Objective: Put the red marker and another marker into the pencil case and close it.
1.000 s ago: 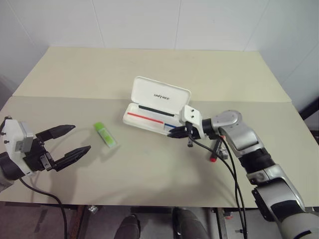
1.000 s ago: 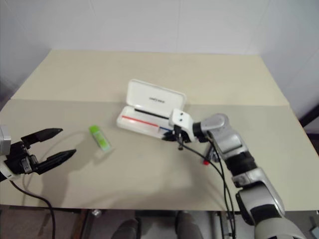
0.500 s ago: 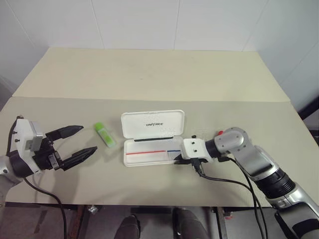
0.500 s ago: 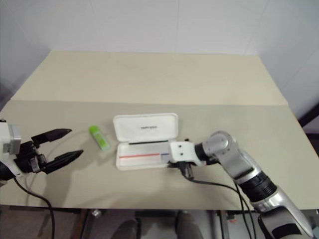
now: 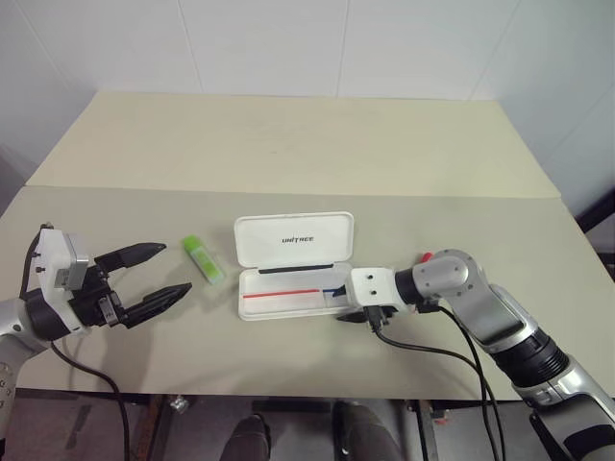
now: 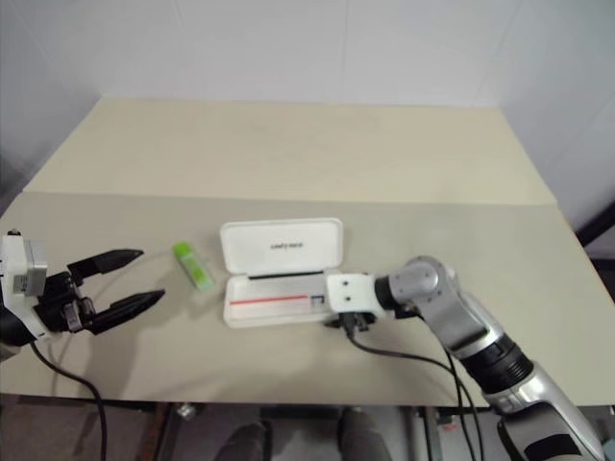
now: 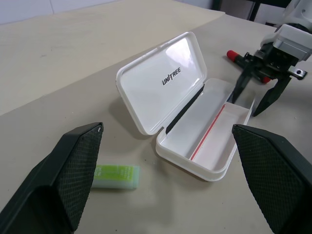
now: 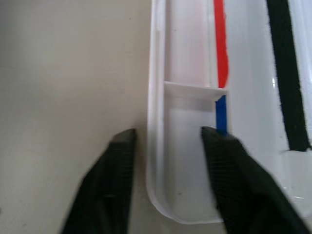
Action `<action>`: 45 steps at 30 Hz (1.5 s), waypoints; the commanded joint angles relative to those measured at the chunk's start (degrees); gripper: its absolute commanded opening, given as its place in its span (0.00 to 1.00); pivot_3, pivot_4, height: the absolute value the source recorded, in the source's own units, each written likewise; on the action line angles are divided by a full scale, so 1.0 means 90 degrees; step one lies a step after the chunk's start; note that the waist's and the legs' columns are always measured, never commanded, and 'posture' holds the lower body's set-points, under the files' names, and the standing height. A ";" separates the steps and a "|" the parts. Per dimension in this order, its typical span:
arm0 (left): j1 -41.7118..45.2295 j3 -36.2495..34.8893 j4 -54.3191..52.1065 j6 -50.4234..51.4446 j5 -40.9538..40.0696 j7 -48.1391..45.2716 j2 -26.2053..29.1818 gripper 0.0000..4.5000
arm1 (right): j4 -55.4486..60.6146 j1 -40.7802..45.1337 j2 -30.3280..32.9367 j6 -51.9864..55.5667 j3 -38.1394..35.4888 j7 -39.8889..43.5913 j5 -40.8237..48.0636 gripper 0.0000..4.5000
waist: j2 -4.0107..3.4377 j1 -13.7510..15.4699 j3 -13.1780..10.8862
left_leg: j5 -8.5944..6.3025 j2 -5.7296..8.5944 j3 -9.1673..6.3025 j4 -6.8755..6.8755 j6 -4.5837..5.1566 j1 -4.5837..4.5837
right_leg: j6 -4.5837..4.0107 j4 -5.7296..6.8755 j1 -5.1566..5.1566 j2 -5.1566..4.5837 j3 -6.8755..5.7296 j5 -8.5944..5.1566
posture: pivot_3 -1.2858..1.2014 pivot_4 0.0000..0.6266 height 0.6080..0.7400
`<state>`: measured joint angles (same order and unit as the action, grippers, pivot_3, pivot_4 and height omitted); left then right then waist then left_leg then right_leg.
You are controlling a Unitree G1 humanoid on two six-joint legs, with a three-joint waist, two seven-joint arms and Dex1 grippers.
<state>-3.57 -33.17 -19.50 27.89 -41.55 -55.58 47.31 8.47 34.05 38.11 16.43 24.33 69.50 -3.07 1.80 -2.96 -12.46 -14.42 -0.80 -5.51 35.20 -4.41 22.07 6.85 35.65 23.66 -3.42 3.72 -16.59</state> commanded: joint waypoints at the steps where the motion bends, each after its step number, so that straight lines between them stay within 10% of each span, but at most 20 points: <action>1: 0.0098 -0.0007 -0.0069 -0.0119 -0.0072 -0.0056 0.0029 1.00 | 0.0344 -0.0167 0.0057 0.0105 -0.0163 0.0231 0.0409 0.95 | 0.0000 0.0006 0.0000 | 0.0000 0.0000 0.0000 0.0000 0.0000 0.0001 | 0.0000 -0.0001 0.0000 0.0000 0.0000 0.0000 | 0.52 0.24 1.00; 18: 0.0493 0.0358 0.0210 -0.0173 0.0002 -0.0175 0.0004 1.00 | 0.0406 0.0141 0.0477 0.0944 -0.1197 0.0334 0.1571 0.99 | 0.0000 0.0015 0.0000 | 0.0000 0.0001 -0.0001 0.0006 0.0001 0.0002 | 0.0002 0.0002 -0.0001 -0.0001 -0.0001 0.0001 | 0.52 0.24 1.00; 45: 0.0982 0.1180 0.0637 -0.0563 0.0201 -0.0458 -0.0215 1.00 | 0.0024 0.0537 0.0344 0.4048 -0.2082 -0.2193 0.1066 0.99 | -0.0002 0.0078 -0.0001 | 0.0000 0.0001 -0.0001 0.0004 0.0001 0.0007 | 0.0002 0.0001 0.0005 0.0000 -0.0001 0.0001 | 0.52 0.24 1.00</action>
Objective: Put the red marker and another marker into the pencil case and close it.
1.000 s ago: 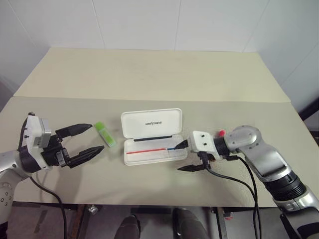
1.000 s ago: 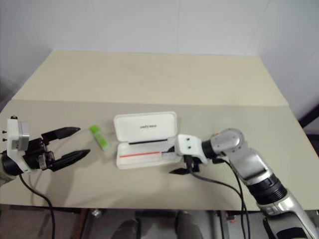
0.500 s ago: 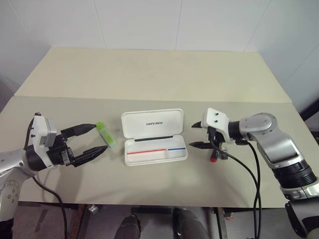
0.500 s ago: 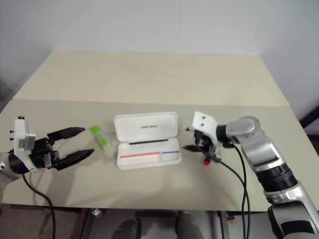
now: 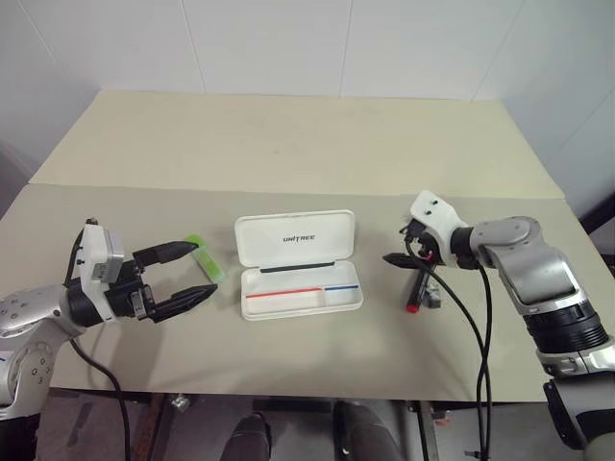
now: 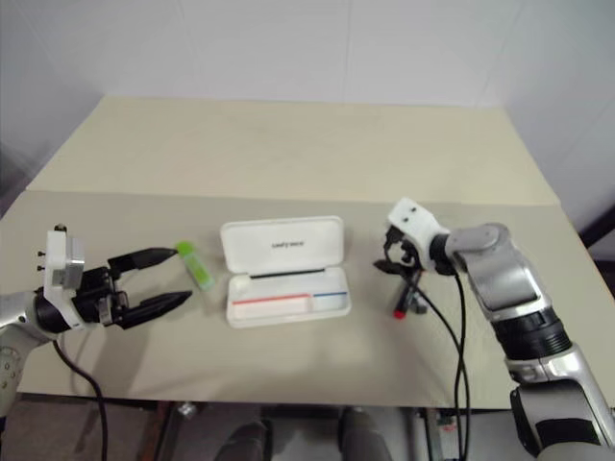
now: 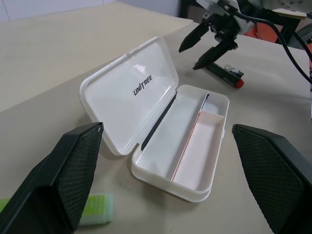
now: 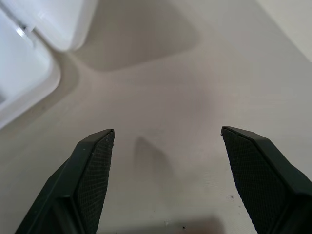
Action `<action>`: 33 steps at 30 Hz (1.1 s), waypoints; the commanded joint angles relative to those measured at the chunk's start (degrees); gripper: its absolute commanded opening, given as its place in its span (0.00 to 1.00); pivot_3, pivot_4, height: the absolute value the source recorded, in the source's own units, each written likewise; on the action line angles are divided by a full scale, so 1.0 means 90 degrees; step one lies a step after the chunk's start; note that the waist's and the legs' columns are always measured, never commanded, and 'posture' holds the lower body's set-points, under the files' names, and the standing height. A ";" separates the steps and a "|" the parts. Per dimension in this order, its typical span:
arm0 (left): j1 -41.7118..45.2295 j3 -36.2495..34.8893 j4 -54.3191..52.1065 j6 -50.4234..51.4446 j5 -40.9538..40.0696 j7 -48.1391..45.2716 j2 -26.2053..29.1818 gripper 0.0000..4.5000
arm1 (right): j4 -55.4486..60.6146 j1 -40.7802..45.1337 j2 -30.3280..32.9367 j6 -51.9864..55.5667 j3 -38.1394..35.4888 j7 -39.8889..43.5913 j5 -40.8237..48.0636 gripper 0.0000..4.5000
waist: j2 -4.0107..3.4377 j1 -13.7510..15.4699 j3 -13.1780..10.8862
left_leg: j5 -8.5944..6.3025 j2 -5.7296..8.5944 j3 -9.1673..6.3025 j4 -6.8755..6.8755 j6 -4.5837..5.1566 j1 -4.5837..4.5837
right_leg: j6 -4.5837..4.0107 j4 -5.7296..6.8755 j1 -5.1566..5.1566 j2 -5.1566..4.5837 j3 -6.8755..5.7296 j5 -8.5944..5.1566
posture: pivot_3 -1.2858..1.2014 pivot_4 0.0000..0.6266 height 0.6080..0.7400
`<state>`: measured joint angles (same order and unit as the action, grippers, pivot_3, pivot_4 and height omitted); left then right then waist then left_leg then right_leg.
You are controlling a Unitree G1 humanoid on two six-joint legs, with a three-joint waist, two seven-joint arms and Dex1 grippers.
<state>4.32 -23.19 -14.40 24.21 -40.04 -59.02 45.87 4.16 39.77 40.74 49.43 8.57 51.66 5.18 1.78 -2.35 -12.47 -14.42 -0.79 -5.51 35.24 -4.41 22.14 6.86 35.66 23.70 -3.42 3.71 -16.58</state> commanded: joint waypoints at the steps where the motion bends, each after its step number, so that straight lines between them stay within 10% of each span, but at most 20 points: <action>1: 0.0145 0.0123 0.0103 -0.0169 0.0044 -0.0086 -0.0071 1.00 | 0.0595 -0.0155 0.0077 0.0507 -0.0380 -0.0283 0.0180 0.99 | 0.0000 0.0028 0.0000 | 0.0000 0.0000 0.0000 0.0000 0.0000 0.0000 | 0.0000 0.0000 0.0000 0.0000 0.0000 0.0000 | 0.52 0.24 1.00; 33: 0.0878 0.0776 0.0838 -0.0530 0.0284 -0.0334 -0.0281 1.00 | 0.1326 -0.1273 0.0269 0.2024 -0.0998 -0.1660 0.0863 0.99 | 0.0000 0.0069 0.0000 | 0.0001 0.0002 0.0001 0.0001 0.0003 0.0002 | 0.0003 -0.0002 -0.0001 0.0001 0.0001 0.0002 | 0.52 0.24 1.00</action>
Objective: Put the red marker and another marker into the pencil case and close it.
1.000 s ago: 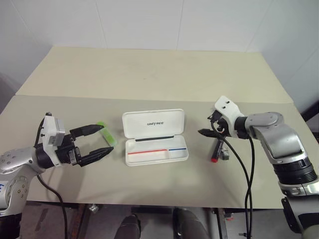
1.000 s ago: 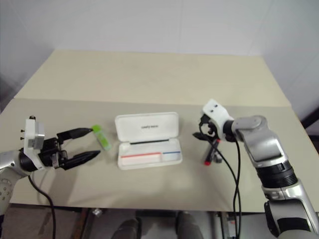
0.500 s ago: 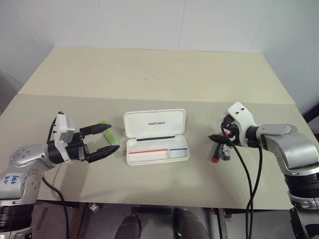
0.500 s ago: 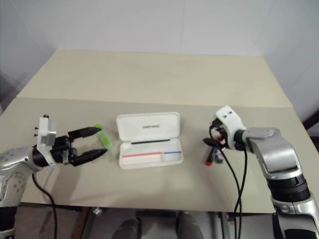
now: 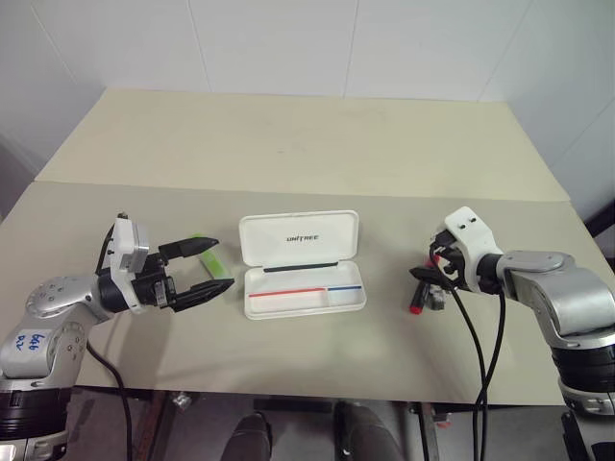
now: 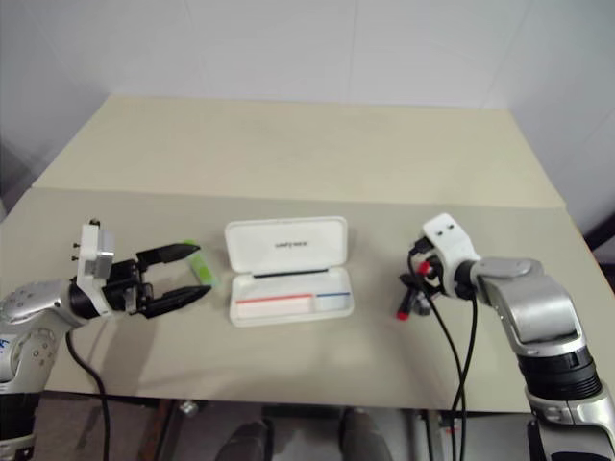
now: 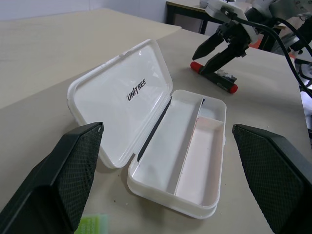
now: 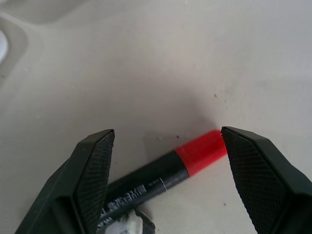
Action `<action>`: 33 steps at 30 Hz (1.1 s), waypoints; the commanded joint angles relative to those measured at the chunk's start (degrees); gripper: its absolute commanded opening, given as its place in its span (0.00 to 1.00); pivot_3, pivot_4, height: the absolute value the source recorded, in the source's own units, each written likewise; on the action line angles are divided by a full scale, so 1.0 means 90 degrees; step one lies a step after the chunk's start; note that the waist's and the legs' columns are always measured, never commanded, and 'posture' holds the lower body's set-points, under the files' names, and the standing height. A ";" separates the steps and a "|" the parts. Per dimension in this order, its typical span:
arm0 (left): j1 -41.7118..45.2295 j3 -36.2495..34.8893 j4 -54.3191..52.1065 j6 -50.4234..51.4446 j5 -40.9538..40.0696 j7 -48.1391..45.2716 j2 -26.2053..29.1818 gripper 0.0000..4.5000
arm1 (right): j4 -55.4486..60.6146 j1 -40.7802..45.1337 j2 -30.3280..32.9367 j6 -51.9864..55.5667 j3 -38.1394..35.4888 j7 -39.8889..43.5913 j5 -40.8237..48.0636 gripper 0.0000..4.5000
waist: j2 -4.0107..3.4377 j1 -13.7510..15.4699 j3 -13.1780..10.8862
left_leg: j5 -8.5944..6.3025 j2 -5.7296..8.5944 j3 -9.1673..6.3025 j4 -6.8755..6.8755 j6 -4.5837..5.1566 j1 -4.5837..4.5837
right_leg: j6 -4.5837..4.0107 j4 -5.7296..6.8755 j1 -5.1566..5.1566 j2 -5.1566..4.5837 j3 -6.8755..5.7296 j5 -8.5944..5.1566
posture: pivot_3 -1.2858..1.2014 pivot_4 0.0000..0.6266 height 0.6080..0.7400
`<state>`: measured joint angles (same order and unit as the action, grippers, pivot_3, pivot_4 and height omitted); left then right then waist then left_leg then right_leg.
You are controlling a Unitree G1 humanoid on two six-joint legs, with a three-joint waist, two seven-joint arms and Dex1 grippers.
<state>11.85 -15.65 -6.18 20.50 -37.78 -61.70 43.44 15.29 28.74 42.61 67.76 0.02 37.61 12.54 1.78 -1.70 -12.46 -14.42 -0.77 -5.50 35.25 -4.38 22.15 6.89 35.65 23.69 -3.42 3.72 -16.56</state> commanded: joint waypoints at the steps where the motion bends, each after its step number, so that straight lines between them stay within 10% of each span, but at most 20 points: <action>1: 0.0037 -0.0063 -0.0081 -0.0119 0.0034 -0.0033 -0.0012 1.00 | 0.0056 -0.0061 0.0067 -0.0025 -0.0040 -0.0112 0.0041 0.99 | 0.0000 -0.0002 0.0000 | 0.0000 -0.0001 0.0000 0.0000 0.0000 0.0000 | 0.0000 0.0000 0.0000 0.0000 0.0000 0.0000 | 0.52 0.24 1.00; 30: -0.0102 -0.0091 -0.0253 -0.0110 -0.0006 0.0009 -0.0018 1.00 | -0.0008 -0.0313 -0.0178 0.0007 0.0117 -0.0307 0.0173 0.99 | 0.0012 -0.0001 0.0008 | 0.0001 -0.0001 -0.0001 0.0003 0.0001 -0.0005 | 0.0000 0.0000 -0.0007 0.0001 0.0000 0.0000 | 0.52 0.24 1.00; 33: -0.0116 -0.0101 -0.0262 -0.0110 -0.0002 0.0022 -0.0016 1.00 | -0.0008 -0.0215 -0.0333 0.0208 0.0160 -0.0364 0.0216 0.85 | 0.0015 -0.0018 0.0010 | 0.0001 -0.0002 -0.0001 0.0002 0.0001 -0.0007 | 0.0000 0.0001 -0.0007 0.0002 0.0000 0.0000 | 0.52 0.24 1.00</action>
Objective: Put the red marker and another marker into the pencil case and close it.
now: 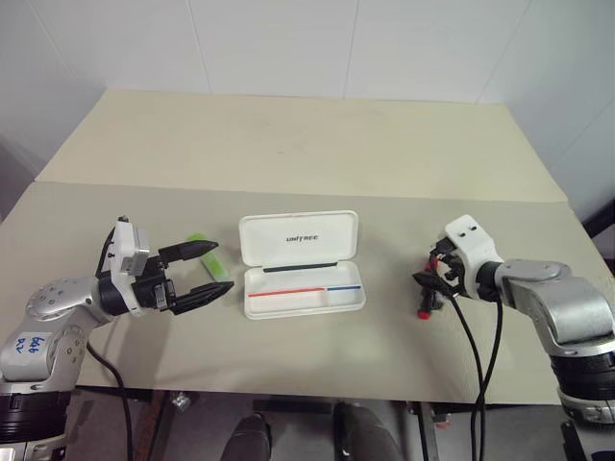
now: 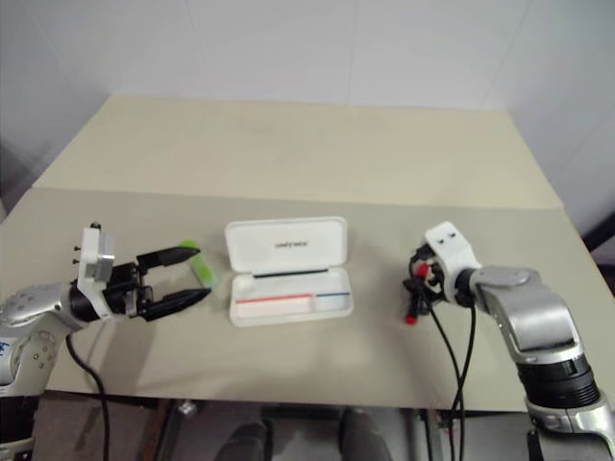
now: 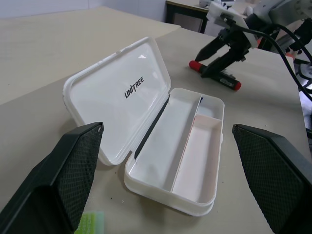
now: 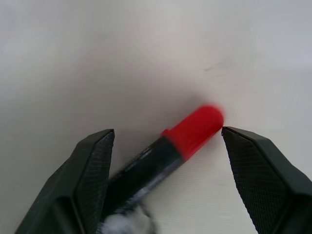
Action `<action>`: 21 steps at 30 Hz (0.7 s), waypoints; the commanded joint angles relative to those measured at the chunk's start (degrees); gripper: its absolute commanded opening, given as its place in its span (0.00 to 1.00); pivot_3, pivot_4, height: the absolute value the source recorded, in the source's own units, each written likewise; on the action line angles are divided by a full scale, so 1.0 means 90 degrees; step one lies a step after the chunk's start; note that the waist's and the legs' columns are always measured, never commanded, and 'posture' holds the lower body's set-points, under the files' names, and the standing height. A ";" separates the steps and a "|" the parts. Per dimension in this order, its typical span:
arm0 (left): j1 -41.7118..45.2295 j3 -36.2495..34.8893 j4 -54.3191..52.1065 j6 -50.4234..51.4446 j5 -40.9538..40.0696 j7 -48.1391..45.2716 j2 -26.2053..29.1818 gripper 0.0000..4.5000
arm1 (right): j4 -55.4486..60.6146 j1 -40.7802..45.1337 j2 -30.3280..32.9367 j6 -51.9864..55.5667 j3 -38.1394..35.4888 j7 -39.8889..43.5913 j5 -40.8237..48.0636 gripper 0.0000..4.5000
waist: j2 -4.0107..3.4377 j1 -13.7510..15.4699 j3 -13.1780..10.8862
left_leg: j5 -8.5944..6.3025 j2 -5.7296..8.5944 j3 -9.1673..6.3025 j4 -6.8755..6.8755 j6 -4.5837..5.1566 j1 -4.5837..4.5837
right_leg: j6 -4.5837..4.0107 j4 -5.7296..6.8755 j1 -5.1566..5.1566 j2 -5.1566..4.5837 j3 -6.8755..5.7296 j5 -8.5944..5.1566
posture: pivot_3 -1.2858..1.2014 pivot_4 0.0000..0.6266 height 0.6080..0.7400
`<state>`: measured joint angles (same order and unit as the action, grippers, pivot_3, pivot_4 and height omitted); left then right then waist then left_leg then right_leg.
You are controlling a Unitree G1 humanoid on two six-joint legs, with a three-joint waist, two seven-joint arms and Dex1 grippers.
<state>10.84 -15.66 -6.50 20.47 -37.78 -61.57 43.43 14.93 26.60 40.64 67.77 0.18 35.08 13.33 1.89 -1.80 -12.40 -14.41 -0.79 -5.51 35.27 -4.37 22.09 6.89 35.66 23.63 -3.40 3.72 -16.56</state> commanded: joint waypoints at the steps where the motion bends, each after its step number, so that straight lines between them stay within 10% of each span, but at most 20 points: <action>1: -0.0015 -0.0110 -0.0232 -0.0106 -0.0002 0.0014 -0.0013 1.00 | 0.0033 0.0036 -0.0150 0.0222 0.0154 -0.0084 0.0141 0.79 | 0.0004 -0.0012 0.0002 | 0.0000 -0.0001 0.0000 0.0000 0.0000 -0.0001 | 0.0000 0.0000 0.0000 0.0001 0.0000 0.0000 | 0.52 0.24 1.00; 7: -0.0135 -0.0190 -0.0316 -0.0093 -0.0022 0.0074 0.0006 1.00 | -0.0014 0.0153 -0.0229 0.0001 0.0253 -0.0036 0.0211 0.32 | 0.0007 -0.0040 0.0004 | 0.0008 0.0000 0.0001 0.0001 0.0012 -0.0009 | -0.0012 -0.0003 -0.0010 0.0001 0.0001 0.0004 | 0.52 0.24 1.00; 21: -0.0208 -0.0282 -0.0384 -0.0079 -0.0054 0.0140 0.0045 1.00 | 0.0649 0.0851 -0.0749 -0.0137 0.0212 0.0271 0.1111 0.30 | -0.0002 0.0000 -0.0002 | 0.0020 0.0000 0.0001 -0.0004 0.0024 0.0007 | -0.0004 -0.0015 0.0004 0.0005 0.0008 0.0027 | 0.52 0.24 1.00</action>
<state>9.11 -16.18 -8.30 20.47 -37.81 -60.52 43.43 17.75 32.78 34.15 66.46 2.42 37.39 21.91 1.87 -1.80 -12.41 -14.23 -0.80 -5.50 35.22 -4.16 22.17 6.85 35.51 23.68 -3.36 3.79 -16.31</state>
